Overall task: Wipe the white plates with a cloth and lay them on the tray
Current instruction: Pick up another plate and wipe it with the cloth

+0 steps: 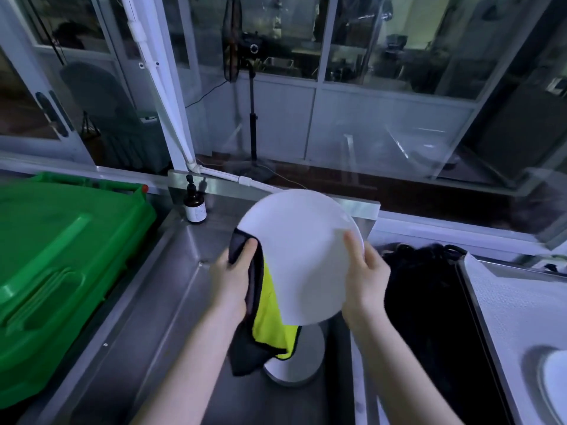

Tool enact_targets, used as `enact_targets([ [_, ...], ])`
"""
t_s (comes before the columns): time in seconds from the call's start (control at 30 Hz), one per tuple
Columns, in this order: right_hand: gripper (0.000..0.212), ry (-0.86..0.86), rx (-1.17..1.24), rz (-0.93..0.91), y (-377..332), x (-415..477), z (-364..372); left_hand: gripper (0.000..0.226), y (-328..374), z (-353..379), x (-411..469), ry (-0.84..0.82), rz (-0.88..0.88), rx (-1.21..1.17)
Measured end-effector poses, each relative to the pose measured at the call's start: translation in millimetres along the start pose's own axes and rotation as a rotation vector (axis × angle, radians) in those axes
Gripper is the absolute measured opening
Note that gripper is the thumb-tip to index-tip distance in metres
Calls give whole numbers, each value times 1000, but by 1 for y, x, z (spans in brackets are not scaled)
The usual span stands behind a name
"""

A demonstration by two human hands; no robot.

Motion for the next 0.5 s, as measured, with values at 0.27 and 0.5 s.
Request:
enact_targets([
  [0.27, 26, -426, -316, -251, -28, 20, -2, 24, 23, 0, 8, -134, 204, 153],
  [0.5, 54, -679, -641, -627, -44, 8, 30, 36, 47, 33, -10, -570, 516, 474],
])
Point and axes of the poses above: each hand's wrist, its own x-axis towards the middle knuckle, its own z-axis out of the palm, y = z × x, the point moved 5 cm from there along x, towards the middle knuckle, and after that the axes turned 11 degrees about y, right-handed, at the moved point
